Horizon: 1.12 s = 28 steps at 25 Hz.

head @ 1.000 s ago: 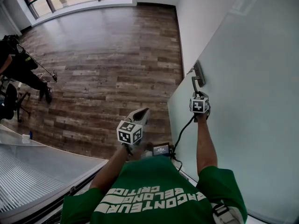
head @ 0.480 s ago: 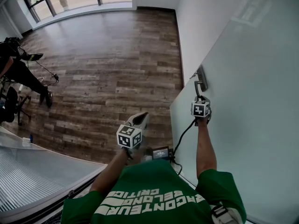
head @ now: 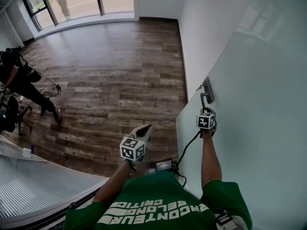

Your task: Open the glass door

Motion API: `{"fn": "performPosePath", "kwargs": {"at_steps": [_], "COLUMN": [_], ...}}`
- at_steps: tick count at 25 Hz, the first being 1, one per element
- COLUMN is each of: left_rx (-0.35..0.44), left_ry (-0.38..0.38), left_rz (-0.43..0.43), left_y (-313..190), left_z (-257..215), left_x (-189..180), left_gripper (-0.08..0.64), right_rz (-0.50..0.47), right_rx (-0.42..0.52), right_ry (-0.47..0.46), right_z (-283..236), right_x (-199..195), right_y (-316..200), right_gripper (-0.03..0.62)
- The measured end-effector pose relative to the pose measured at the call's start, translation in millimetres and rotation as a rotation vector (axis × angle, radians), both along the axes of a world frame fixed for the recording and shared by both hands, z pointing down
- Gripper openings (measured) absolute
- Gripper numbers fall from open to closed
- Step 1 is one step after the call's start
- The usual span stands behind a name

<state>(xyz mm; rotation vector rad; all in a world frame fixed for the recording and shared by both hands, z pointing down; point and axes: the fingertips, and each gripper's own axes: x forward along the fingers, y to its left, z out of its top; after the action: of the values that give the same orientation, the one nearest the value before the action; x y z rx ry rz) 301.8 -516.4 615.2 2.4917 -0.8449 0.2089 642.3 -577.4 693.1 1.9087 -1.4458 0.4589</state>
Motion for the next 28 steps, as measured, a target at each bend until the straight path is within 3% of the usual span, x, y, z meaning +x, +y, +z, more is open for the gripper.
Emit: {"fn": "performPosePath", "kwargs": {"at_steps": [7,12,15,17,28], "left_rx": [0.002,0.014,0.025,0.036,0.091], "left_ry": [-0.001,-0.003,0.002,0.002,0.023], "left_rz": [-0.03,-0.073,-0.103,-0.124,-0.268], "left_y": [-1,2,4,6,19], "left_z": [-4,-6,-11,-14,-38], "left_x": [-14,-45,-61,-73,-160], "left_gripper": [0.017,0.017,0.017,0.017,0.017], "right_rz": [0.031,0.044,-0.035,-0.096,-0.409], "right_rx": [0.006,0.089,0.154,0.195,0.353], "right_ry": [0.049,0.077,0.078,0.086,-0.05], "right_z": [-5,-31,-57,-71,-126], "right_x": [14,-3,-31,-54,-218], "right_y": [5,13,9,7,24], "right_gripper": [0.077,0.078,0.067,-0.006,-0.008]}}
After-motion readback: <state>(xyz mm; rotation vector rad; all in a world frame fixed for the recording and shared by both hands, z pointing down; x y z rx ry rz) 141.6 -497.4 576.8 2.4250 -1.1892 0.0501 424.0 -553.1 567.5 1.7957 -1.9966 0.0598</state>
